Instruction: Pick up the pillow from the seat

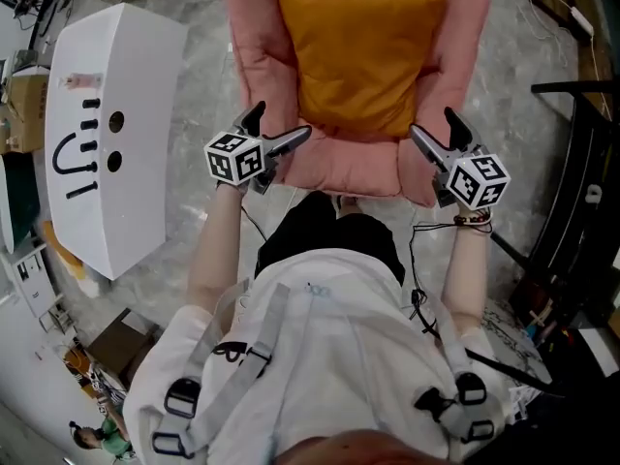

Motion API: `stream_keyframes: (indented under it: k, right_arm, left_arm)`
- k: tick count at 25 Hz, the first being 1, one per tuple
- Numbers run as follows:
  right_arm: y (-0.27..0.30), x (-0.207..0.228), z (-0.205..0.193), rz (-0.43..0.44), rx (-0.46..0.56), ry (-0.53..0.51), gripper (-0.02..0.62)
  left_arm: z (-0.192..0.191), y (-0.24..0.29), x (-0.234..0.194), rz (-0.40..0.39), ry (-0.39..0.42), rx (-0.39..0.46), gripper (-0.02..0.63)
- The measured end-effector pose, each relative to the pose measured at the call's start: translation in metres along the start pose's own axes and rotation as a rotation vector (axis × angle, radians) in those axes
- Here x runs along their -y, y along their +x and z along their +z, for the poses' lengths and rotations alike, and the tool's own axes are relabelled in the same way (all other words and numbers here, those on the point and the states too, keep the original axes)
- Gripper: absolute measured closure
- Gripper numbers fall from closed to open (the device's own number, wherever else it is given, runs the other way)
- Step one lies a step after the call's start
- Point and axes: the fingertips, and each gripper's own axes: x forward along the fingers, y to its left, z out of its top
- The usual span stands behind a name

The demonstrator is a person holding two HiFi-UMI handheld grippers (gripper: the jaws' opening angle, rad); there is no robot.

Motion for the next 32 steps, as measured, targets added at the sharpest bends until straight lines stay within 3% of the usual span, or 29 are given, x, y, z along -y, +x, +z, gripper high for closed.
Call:
stream_keyframes:
  k: [8, 16, 23, 28, 32]
  right_arm:
    - [0.057, 0.06, -0.024, -0.02, -0.088, 0.041, 0.179]
    - [0.109, 0.105, -0.06, -0.052, -0.158, 0.009, 0.179]
    - [0.13, 0.128, -0.072, -0.059, -0.142, 0.051, 0.177]
    - [0.141, 0.144, -0.085, -0.051, -0.147, 0.096, 0.167]
    - [0.157, 0.153, -0.082, 0.024, -0.084, 0.202, 0.163]
  left_arm:
    - [-0.01, 0.055, -0.059, 0.011, -0.037, -0.062, 0.023]
    - [-0.036, 0.108, -0.109, -0.003, -0.093, -0.115, 0.018]
    - [-0.048, 0.134, -0.129, -0.015, -0.093, -0.134, 0.018]
    - [-0.054, 0.156, -0.134, -0.069, -0.069, -0.151, 0.018]
    - [-0.052, 0.175, -0.148, -0.101, -0.049, -0.166, 0.018]
